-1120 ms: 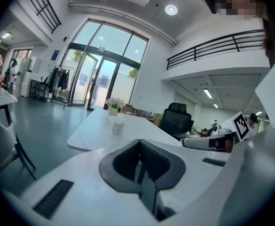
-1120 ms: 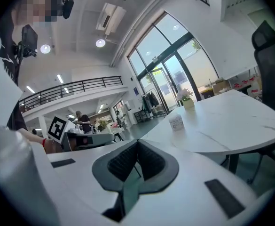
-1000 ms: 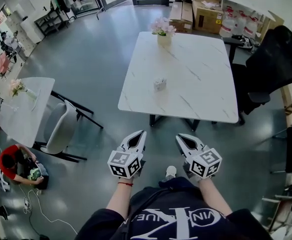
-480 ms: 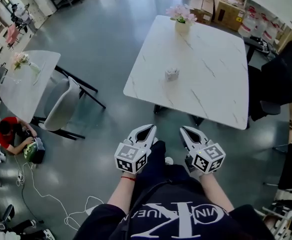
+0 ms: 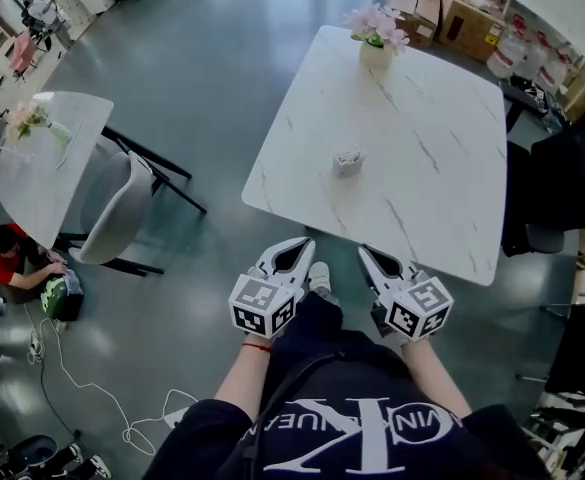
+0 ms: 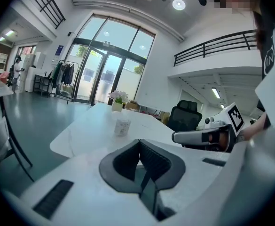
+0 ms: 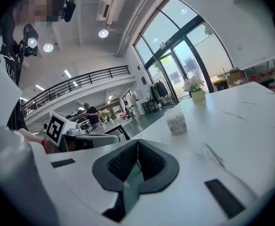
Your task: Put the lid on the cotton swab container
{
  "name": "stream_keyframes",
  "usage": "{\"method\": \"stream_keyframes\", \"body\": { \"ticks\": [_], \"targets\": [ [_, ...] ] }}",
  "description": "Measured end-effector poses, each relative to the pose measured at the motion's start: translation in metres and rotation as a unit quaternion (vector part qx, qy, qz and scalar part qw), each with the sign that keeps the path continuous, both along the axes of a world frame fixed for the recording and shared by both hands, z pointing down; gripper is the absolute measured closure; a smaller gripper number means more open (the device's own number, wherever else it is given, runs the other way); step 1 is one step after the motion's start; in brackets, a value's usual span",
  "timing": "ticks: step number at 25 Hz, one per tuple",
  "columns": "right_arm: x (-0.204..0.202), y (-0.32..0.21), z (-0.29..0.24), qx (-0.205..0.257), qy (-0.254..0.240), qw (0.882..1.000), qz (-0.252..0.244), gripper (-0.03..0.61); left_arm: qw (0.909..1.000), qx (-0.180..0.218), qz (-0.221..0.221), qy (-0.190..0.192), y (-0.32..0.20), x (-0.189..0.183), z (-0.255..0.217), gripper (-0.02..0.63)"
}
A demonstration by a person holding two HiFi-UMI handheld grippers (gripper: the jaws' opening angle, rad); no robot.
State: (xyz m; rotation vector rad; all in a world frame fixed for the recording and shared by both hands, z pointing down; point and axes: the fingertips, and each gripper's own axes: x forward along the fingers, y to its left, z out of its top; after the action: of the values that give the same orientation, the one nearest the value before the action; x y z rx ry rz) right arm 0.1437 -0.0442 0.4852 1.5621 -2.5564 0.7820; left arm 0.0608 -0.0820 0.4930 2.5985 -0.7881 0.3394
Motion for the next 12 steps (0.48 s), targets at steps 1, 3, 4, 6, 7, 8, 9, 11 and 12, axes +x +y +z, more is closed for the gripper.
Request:
{"method": "stream_keyframes", "body": {
  "ticks": [1,3,4,6,7,8,9,11,12],
  "targets": [
    [0.004,-0.007,0.0,-0.001,0.0,1.0,-0.001,0.575,1.0,-0.001,0.002,0.001,-0.008,0.006,-0.001,0.606],
    [0.013,-0.02,-0.001,-0.003,0.001,1.0,-0.001,0.575,1.0,-0.005,0.006,0.003,-0.023,0.018,-0.001,0.606],
    [0.018,-0.027,-0.001,-0.004,0.0,1.0,0.001,0.574,0.9999,-0.006,0.008,0.004,-0.031,0.023,-0.002,0.606],
    [0.027,-0.043,-0.002,-0.006,-0.002,1.0,0.003,0.574,0.9999,-0.006,0.011,0.005,-0.047,0.032,-0.003,0.606],
    [0.03,-0.049,-0.002,-0.007,-0.002,1.0,0.004,0.575,0.9999,-0.007,0.013,0.006,-0.054,0.037,-0.003,0.606],
    [0.034,-0.054,-0.002,-0.009,-0.001,1.0,0.005,0.574,0.9998,-0.009,0.016,0.006,-0.06,0.042,-0.003,0.606],
    [0.038,-0.059,-0.002,-0.011,0.0,1.0,0.007,0.574,0.9997,-0.012,0.02,0.007,-0.066,0.047,-0.002,0.606],
    [0.046,-0.071,0.0,-0.017,0.0,1.0,0.01,0.574,0.9995,-0.016,0.025,0.007,-0.078,0.055,-0.001,0.606],
    [0.05,-0.077,0.0,-0.019,0.001,1.0,0.011,0.574,0.9995,-0.017,0.027,0.008,-0.085,0.059,-0.001,0.606]
  ]
}}
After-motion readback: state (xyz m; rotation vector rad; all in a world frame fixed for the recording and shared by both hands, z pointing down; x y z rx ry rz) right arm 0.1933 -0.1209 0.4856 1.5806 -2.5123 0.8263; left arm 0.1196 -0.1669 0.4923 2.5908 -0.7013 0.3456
